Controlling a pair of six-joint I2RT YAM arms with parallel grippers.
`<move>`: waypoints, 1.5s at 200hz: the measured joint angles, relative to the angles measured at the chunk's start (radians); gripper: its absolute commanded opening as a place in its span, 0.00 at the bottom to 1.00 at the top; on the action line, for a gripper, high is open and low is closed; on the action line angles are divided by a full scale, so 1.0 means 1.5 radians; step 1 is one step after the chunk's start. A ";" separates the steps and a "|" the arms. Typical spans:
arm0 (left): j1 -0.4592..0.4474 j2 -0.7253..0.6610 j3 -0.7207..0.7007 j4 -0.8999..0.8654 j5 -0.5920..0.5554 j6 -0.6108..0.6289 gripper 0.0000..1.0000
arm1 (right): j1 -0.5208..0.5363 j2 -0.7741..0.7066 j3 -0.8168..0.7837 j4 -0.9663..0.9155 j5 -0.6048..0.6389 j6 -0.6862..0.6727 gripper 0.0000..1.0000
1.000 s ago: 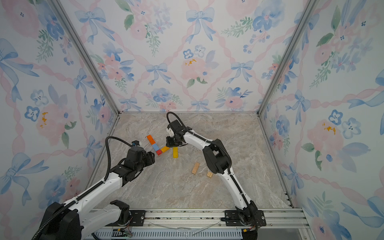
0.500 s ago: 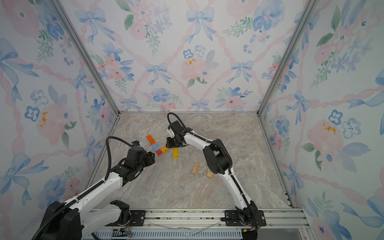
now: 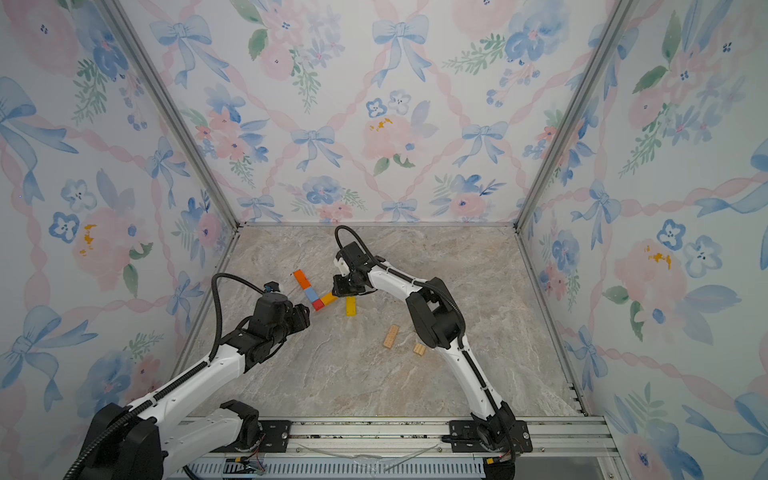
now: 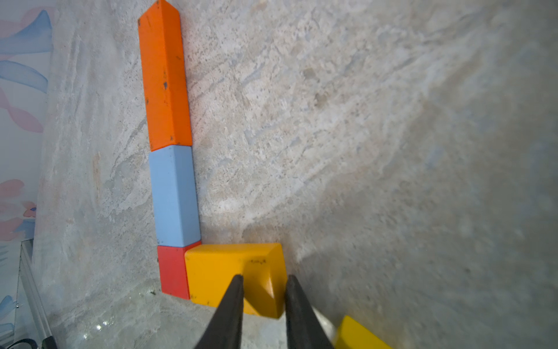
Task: Assemble the letter v with building blocks
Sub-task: Assemble the building block at the center of the board.
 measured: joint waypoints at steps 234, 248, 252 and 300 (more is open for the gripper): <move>0.001 -0.002 -0.006 -0.001 0.002 -0.002 0.65 | 0.000 -0.007 -0.008 0.004 0.003 0.012 0.41; 0.002 -0.005 -0.006 -0.001 0.002 -0.003 0.65 | 0.000 -0.012 -0.011 0.008 0.005 0.012 0.42; 0.002 -0.006 -0.006 -0.001 0.002 -0.003 0.66 | 0.000 -0.014 -0.011 0.009 0.005 0.012 0.42; 0.002 -0.010 -0.006 -0.001 0.004 -0.005 0.66 | -0.003 -0.045 -0.014 0.025 0.006 0.012 0.44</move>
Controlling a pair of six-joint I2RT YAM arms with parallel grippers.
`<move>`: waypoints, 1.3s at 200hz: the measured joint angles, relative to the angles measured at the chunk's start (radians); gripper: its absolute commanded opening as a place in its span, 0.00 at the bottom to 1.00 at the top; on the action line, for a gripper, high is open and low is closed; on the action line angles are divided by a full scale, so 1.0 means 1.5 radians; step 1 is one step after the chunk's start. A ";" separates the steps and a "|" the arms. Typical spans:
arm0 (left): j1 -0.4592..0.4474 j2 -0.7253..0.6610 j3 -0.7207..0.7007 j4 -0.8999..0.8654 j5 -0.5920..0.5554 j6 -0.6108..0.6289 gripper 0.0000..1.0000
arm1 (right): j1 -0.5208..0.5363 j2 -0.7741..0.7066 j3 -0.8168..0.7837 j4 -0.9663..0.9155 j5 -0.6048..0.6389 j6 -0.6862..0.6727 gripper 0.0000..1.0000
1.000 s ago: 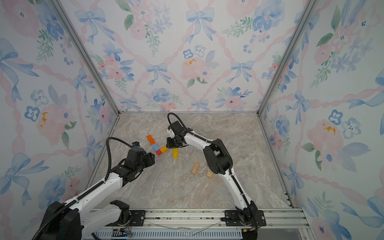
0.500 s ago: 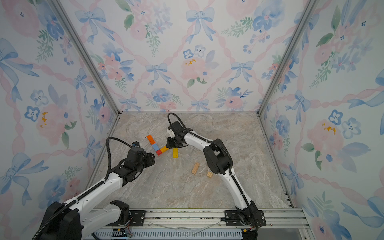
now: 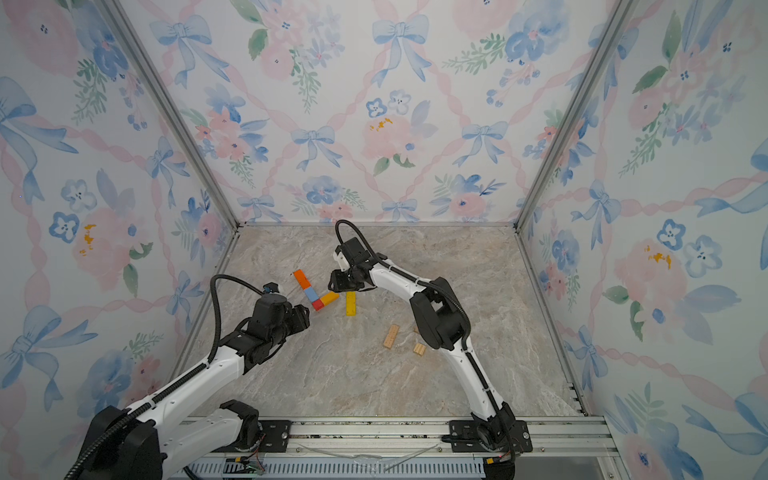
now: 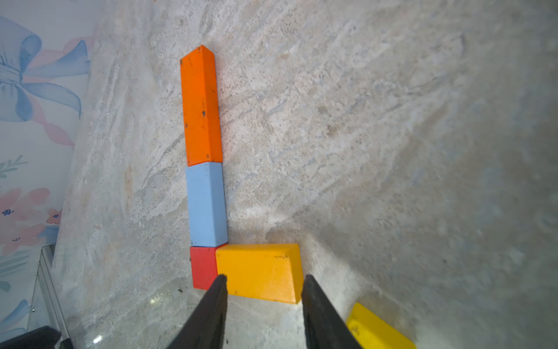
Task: Assemble the letter v with building blocks
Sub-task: Assemble the building block at the center of the board, then pick up the building block from the center of the board.
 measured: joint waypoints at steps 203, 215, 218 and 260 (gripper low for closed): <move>-0.116 0.419 0.354 -0.089 0.110 0.028 0.70 | -0.136 -0.353 -0.468 0.328 0.029 0.114 0.42; -0.121 0.440 0.365 -0.094 0.107 0.028 0.71 | -0.144 -0.360 -0.482 0.336 0.029 0.116 0.42; -0.122 0.444 0.367 -0.095 0.107 0.028 0.71 | -0.146 -0.362 -0.484 0.338 0.029 0.117 0.42; -0.131 0.496 0.398 -0.125 0.092 0.028 0.73 | -0.163 -0.373 -0.508 0.378 0.018 0.142 0.42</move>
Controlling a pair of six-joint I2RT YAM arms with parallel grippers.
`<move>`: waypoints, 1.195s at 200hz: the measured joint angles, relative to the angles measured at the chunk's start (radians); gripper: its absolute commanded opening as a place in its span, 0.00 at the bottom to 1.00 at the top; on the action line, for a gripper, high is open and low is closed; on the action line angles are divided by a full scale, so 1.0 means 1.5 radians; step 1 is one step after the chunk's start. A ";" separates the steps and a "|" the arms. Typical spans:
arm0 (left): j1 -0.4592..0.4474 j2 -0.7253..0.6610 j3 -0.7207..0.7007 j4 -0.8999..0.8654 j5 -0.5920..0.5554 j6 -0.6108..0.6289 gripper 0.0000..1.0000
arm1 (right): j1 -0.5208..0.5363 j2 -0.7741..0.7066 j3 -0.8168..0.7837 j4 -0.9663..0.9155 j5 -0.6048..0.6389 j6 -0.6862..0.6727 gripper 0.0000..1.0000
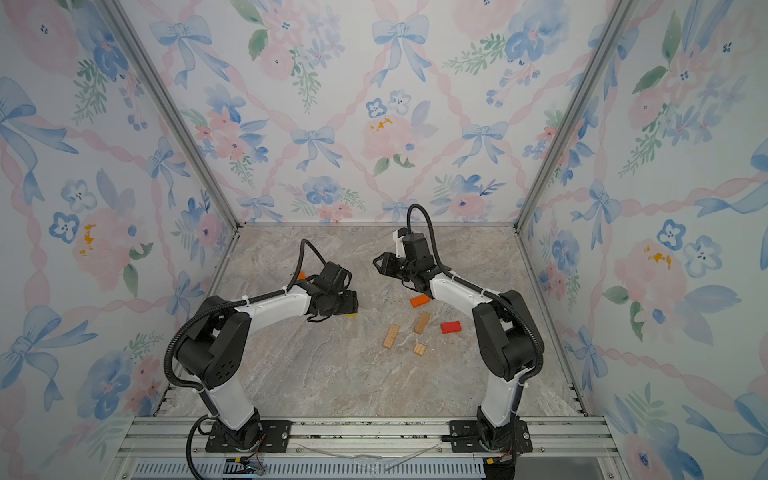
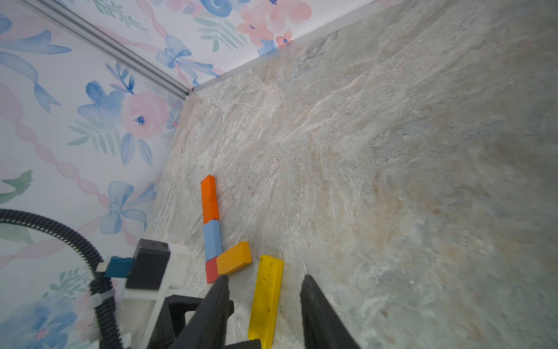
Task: Assemble the letter v with building blocks
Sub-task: Pick up the building block from the center of the board.
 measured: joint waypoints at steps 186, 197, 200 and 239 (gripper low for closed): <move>-0.021 0.118 0.112 -0.035 -0.081 0.054 0.30 | -0.012 0.000 -0.024 0.044 -0.026 0.025 0.42; -0.021 0.120 0.115 -0.036 -0.084 0.054 0.24 | -0.012 0.000 -0.024 0.045 -0.026 0.025 0.42; -0.021 0.120 0.116 -0.037 -0.083 0.059 0.23 | -0.012 0.000 -0.025 0.045 -0.026 0.025 0.42; -0.027 0.122 0.124 -0.046 -0.089 0.076 0.13 | -0.013 0.000 -0.026 0.048 -0.026 0.025 0.42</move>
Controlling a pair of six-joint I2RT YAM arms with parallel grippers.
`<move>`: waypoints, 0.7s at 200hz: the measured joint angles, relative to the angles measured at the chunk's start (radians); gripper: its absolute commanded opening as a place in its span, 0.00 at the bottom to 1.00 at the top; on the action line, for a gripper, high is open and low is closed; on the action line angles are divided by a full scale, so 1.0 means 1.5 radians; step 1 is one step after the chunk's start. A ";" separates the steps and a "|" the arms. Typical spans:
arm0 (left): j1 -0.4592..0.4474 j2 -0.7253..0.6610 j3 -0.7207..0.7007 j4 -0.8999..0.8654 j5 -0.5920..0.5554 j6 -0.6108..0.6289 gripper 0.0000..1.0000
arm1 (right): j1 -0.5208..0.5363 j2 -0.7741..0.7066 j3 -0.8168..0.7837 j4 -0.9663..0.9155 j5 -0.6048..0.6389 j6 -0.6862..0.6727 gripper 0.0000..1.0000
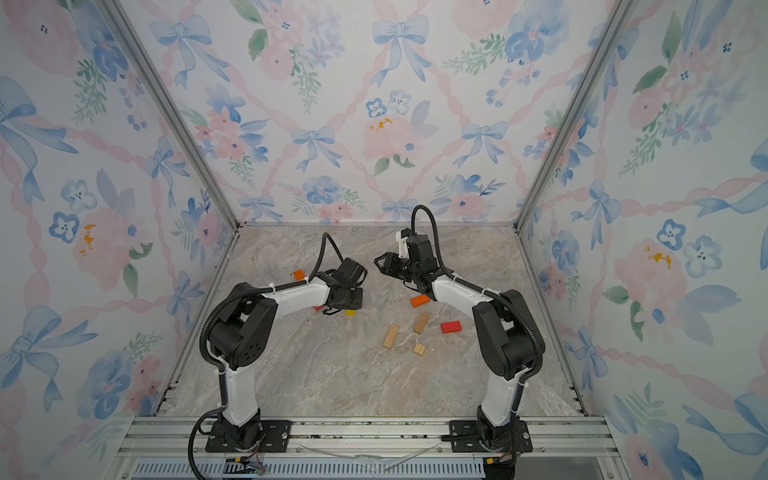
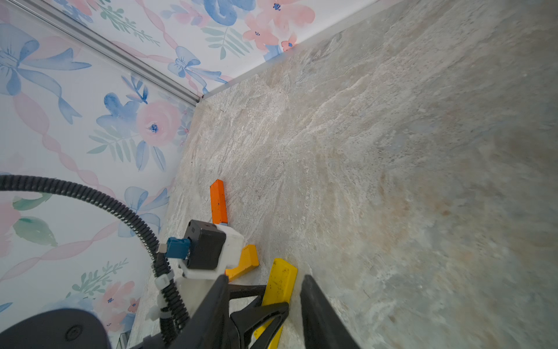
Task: Assemble the letter v with building blocks
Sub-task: Pick up the building block from the center of the board.
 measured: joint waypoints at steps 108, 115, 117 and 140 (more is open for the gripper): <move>-0.006 0.002 0.140 -0.031 0.000 0.169 0.02 | -0.022 -0.033 -0.040 0.019 -0.007 0.011 0.41; -0.006 0.004 0.156 -0.034 0.000 0.185 0.01 | -0.024 -0.039 -0.043 0.020 -0.007 0.011 0.41; -0.006 0.004 0.161 -0.035 0.000 0.190 0.01 | -0.024 -0.041 -0.045 0.020 -0.007 0.011 0.41; -0.005 0.018 0.207 -0.040 -0.002 0.249 0.01 | -0.030 -0.058 -0.052 0.027 -0.008 0.012 0.41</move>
